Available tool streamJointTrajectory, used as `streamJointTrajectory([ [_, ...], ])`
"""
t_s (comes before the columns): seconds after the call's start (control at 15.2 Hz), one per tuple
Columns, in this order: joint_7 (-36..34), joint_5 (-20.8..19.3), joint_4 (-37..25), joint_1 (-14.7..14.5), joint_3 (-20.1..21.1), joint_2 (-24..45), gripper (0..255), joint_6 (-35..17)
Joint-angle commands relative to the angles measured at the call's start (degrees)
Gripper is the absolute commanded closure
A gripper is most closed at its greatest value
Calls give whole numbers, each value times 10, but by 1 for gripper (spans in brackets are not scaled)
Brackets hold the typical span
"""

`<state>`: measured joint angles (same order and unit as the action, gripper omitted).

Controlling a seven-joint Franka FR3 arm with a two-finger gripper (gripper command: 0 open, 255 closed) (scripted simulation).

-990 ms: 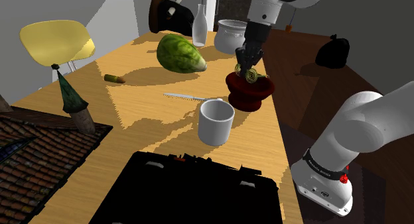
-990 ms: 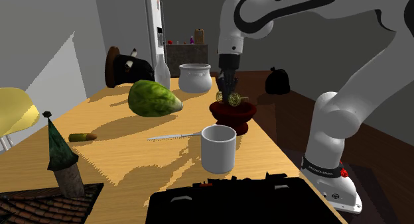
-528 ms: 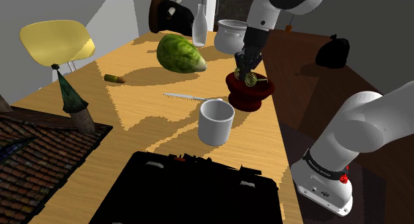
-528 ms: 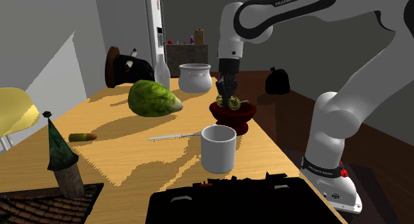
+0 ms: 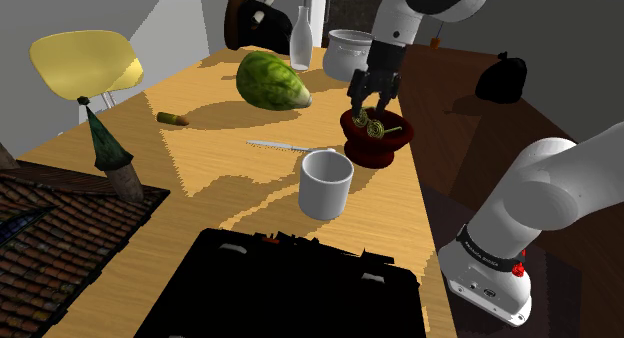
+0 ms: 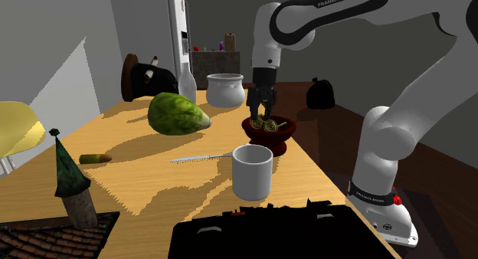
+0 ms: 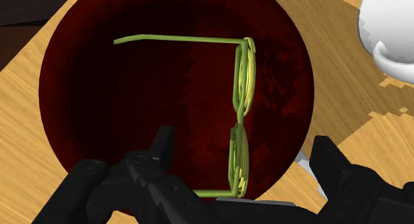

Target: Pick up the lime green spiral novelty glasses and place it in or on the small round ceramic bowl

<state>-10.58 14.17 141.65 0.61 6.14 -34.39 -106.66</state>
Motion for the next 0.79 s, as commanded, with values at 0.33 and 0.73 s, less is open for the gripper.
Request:
streamJointTrajectory([
  [0.33,-3,-12,-69,6,-13,-2,0,73],
  [0.73,-3,-12,-69,6,-13,-2,0,73],
])
